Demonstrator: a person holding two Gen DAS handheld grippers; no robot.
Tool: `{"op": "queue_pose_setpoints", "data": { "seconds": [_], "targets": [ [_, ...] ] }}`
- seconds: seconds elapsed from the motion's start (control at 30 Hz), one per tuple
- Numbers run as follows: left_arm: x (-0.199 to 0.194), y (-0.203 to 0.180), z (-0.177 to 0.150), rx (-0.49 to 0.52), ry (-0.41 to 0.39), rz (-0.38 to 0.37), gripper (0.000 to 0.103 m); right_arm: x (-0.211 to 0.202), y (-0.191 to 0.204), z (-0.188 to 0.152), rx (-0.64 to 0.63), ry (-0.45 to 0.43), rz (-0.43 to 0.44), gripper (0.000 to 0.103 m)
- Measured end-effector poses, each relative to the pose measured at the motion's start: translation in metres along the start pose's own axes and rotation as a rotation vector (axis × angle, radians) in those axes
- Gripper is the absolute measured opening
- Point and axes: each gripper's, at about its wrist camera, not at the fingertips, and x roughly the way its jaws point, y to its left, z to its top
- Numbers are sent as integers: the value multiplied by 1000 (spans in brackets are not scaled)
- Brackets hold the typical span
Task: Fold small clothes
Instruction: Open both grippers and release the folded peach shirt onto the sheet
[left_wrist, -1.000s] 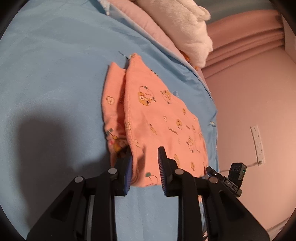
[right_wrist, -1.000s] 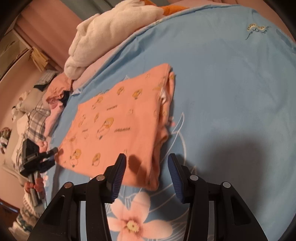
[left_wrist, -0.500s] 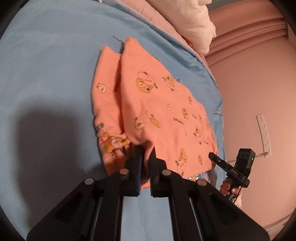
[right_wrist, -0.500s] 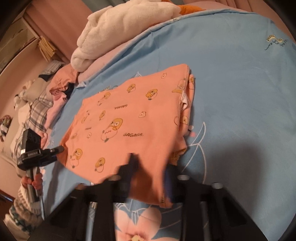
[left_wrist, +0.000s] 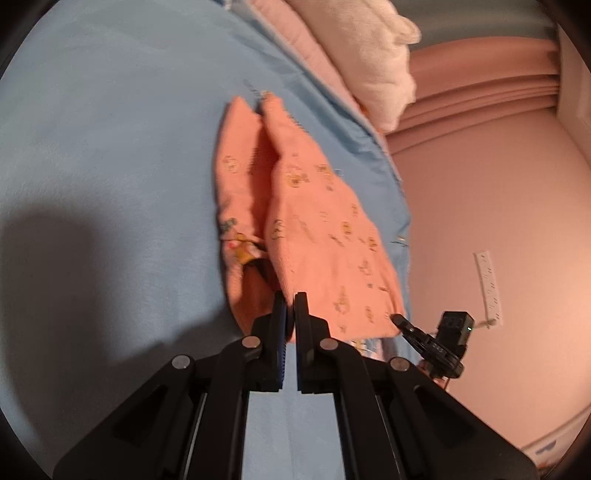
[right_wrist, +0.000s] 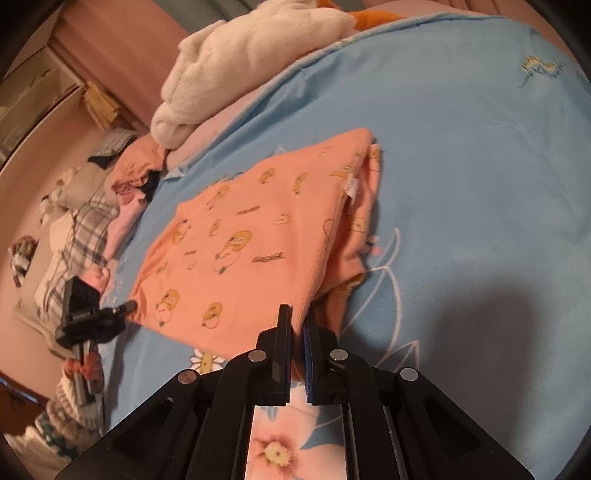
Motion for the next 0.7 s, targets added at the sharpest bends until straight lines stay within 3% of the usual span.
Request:
{"op": "queue_pose_setpoints", "data": {
  "seconds": [0.1, 0.23, 0.4, 0.5, 0.7],
  "targets": [
    [-8, -3, 2, 24, -18, -35, 0, -13, -3, -1, 9, -37, 52, 7],
    [-17, 8, 4, -16, -50, -72, 0, -19, -16, -6, 37, -42, 36, 7],
    [-17, 10, 3, -25, -43, 2, 2, -19, -28, -8, 85, -37, -30, 7],
    [-18, -1, 9, 6, -60, 95, 30, -22, -21, -6, 74, -42, -58, 7],
    [21, -54, 29, 171, -50, 161, 32, -2, 36, 15, -142, -58, -112, 7]
  ]
}}
